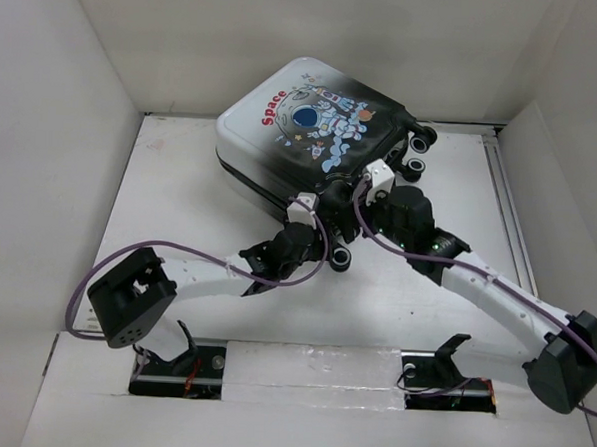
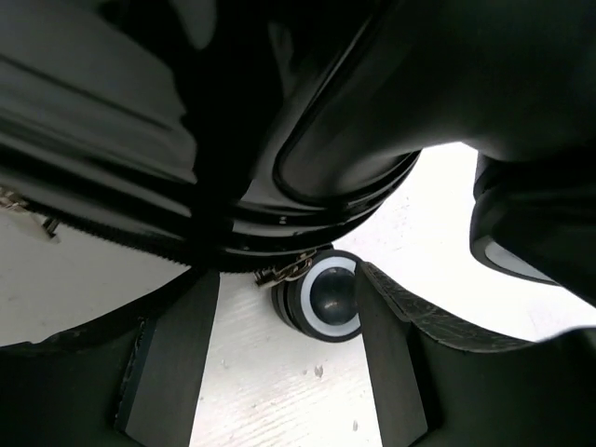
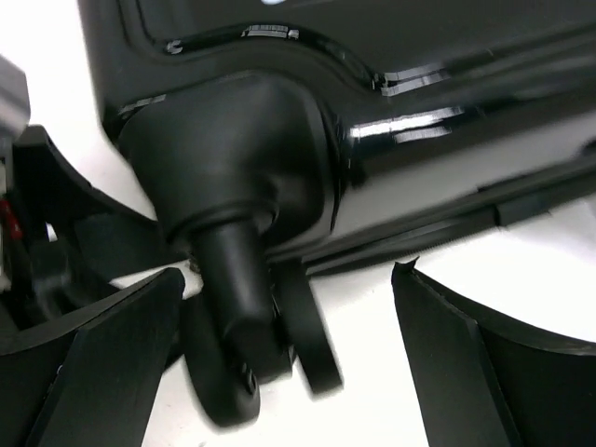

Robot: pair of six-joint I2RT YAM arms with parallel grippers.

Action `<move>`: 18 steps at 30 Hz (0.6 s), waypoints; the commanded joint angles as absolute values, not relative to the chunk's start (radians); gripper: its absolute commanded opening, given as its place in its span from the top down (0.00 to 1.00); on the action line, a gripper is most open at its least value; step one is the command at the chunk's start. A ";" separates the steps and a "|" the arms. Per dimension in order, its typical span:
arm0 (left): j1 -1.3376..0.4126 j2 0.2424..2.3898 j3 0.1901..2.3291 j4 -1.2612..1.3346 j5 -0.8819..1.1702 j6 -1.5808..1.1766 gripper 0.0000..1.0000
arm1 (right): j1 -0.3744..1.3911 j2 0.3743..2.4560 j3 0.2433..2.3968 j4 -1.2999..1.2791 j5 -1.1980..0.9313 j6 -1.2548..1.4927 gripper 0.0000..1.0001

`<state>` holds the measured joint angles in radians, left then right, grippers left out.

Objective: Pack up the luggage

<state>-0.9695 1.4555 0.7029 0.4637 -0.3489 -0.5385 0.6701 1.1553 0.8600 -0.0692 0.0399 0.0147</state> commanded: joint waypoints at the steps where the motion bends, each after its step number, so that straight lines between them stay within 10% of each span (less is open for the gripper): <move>1: -0.976 1.473 0.752 0.511 -0.360 -0.520 0.44 | 0.614 1.216 0.936 -0.051 -0.170 -0.021 0.01; 13: -0.976 1.509 0.770 0.522 -0.394 -0.520 0.71 | 0.541 1.336 0.991 -0.051 -0.305 -0.031 0.02; 18: -0.976 1.509 0.770 0.511 -0.443 -0.529 0.99 | 0.541 1.361 0.980 -0.041 -0.336 -0.031 0.33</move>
<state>-0.9752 1.5131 0.7238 0.4755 -0.3771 -0.5316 0.5476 1.3460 0.9409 -0.1143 -0.2821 -0.0246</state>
